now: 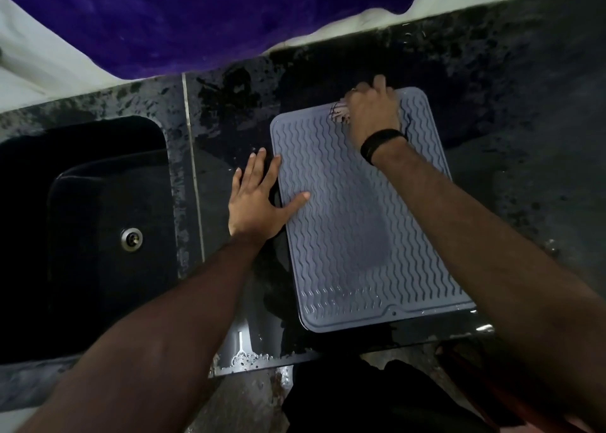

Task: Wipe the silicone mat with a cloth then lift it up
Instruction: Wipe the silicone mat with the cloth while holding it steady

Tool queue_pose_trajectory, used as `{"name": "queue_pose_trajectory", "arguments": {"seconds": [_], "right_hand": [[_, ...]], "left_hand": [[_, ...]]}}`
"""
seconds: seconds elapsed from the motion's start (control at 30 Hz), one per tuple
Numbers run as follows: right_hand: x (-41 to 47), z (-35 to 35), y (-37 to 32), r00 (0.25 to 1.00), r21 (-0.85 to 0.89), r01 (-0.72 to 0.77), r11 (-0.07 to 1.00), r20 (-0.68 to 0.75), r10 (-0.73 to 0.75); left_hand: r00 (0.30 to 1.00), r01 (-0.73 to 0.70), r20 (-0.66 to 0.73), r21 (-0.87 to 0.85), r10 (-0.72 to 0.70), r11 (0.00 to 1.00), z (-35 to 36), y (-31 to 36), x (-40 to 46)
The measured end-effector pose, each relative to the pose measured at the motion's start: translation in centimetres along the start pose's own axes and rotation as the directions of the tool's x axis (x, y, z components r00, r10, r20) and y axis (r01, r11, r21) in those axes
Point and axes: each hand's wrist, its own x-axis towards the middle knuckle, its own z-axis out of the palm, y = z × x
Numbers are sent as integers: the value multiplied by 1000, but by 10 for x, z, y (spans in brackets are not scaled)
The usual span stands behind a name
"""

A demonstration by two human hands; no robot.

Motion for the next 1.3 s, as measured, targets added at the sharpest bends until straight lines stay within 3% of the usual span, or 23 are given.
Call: {"name": "queue_pose_trajectory", "arguments": {"seconds": [0.23, 0.43, 0.8, 1.0, 1.13, 1.3], "right_hand": [[-7, -1, -27, 988, 58, 148, 987, -49, -145], [-15, -5, -33, 989, -39, 144, 989, 29, -143], [-133, 27, -10, 990, 21, 106, 994, 93, -108], [-106, 14, -11, 995, 68, 100, 993, -12, -99], [-98, 17, -18, 992, 21, 114, 993, 57, -115], [-155, 33, -9, 990, 67, 126, 990, 49, -129]], "left_hand": [[1000, 7, -1, 3, -7, 1000, 0, 1, -1], [1000, 13, 14, 4, -13, 1000, -1, 1, 0], [999, 23, 44, 5, -23, 1000, -4, 3, -1], [997, 27, 67, 22, -29, 999, -4, 2, -1], [996, 40, 73, 39, -43, 998, -4, 2, 0], [996, 40, 76, 39, -43, 998, -6, 3, -2]]}}
